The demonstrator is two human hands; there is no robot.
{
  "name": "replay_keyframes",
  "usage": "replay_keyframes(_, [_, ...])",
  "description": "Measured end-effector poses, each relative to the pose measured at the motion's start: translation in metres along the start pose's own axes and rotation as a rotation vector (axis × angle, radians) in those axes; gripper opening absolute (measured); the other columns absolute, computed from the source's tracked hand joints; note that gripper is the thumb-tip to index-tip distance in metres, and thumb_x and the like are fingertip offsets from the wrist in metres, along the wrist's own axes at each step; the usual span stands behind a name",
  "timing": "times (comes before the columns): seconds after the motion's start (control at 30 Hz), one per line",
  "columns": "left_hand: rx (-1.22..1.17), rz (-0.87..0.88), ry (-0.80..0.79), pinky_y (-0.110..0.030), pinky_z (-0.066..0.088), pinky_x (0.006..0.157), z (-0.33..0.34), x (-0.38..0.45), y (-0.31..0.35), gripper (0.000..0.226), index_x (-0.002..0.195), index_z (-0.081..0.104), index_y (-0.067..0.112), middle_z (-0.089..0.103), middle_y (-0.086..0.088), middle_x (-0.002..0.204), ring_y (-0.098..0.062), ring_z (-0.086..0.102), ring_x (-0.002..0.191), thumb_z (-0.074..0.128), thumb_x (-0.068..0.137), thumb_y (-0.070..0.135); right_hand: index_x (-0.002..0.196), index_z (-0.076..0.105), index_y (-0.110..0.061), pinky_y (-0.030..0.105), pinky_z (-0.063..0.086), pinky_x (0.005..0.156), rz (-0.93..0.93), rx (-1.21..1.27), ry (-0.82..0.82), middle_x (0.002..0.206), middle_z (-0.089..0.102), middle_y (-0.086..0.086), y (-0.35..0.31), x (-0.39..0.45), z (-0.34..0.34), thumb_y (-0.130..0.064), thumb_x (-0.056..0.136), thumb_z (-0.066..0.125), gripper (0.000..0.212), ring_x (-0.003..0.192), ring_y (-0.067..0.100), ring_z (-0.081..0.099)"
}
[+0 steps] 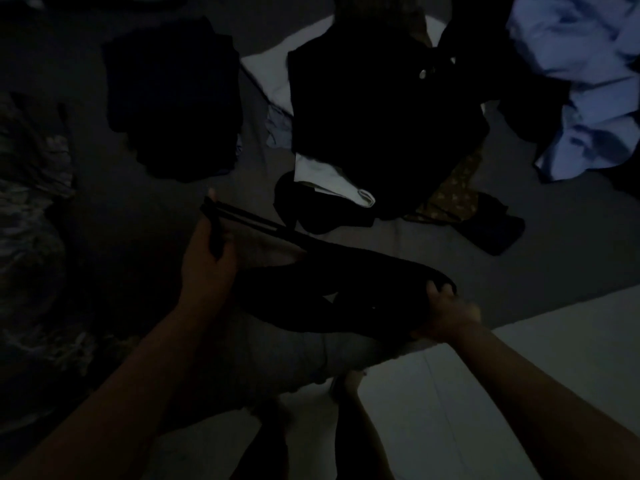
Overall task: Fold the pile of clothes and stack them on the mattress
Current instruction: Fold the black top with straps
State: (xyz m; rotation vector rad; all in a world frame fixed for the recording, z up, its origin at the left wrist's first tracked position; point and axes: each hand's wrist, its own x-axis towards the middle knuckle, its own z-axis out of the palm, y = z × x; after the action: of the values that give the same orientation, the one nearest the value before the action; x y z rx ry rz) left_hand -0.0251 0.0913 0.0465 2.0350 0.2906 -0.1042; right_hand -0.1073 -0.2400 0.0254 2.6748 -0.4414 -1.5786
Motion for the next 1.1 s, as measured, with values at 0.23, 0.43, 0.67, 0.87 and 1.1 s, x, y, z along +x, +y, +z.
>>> replay_keyframes(0.23, [0.056, -0.132, -0.188, -0.041, 0.043, 0.103, 0.038, -0.026, -0.011, 0.067, 0.145, 0.023, 0.044, 0.057, -0.007, 0.132, -0.027, 0.055, 0.117, 0.05, 0.083, 0.039, 0.148, 0.004, -0.019, 0.044, 0.045, 0.092, -0.02, 0.109, 0.115, 0.152, 0.019, 0.011, 0.019, 0.013, -0.011, -0.056, 0.074, 0.069, 0.105, 0.127, 0.034, 0.043])
replay_keyframes(0.43, [-0.003, -0.144, -0.379, -0.034, 0.035, 0.11, 0.075, -0.031, -0.011, 0.047, 0.135, 0.048, 0.021, 0.055, 0.006, 0.128, -0.013, 0.051, 0.123, 0.056, 0.089, 0.014, 0.132, 0.049, -0.017, 0.035, 0.034, 0.106, -0.051, -0.198, -0.014, 0.136, 0.05, 0.007, 0.016, 0.03, 0.001, -0.046, 0.092, 0.049, 0.049, 0.128, 0.025, 0.043])
replay_keyframes(0.67, [0.225, -0.199, -0.239, -0.022, 0.035, 0.097, 0.09, -0.03, -0.005, 0.037, 0.126, 0.056, 0.008, 0.06, -0.01, 0.125, -0.024, 0.053, 0.12, 0.058, 0.089, 0.01, 0.142, 0.034, -0.017, 0.039, 0.043, 0.094, -0.143, 0.5, 0.103, 0.143, 0.031, 0.016, -0.059, 0.037, 0.051, -0.038, 0.092, 0.054, 0.058, 0.125, 0.036, 0.041])
replay_keyframes(0.87, [0.584, -0.098, -0.161, -0.041, 0.036, 0.102, 0.102, -0.044, -0.008, 0.058, 0.137, 0.044, 0.009, 0.05, -0.019, 0.129, -0.037, 0.045, 0.122, 0.063, 0.083, 0.015, 0.107, 0.07, -0.025, 0.042, 0.051, 0.074, -0.212, 0.204, 0.454, 0.118, 0.053, 0.012, -0.061, 0.022, 0.079, -0.031, 0.076, 0.072, 0.032, 0.105, 0.034, 0.054])
replay_keyframes(1.1, [1.027, 0.318, -1.085, -0.038, 0.016, 0.115, 0.151, -0.078, -0.02, 0.062, 0.147, 0.024, 0.028, 0.02, -0.003, 0.153, -0.024, 0.019, 0.141, 0.05, 0.09, 0.026, 0.139, 0.042, -0.029, 0.034, 0.042, 0.098, -0.336, 0.405, 0.16, 0.143, 0.032, 0.007, -0.037, 0.035, 0.082, -0.04, 0.086, 0.061, 0.058, 0.128, 0.029, 0.037])
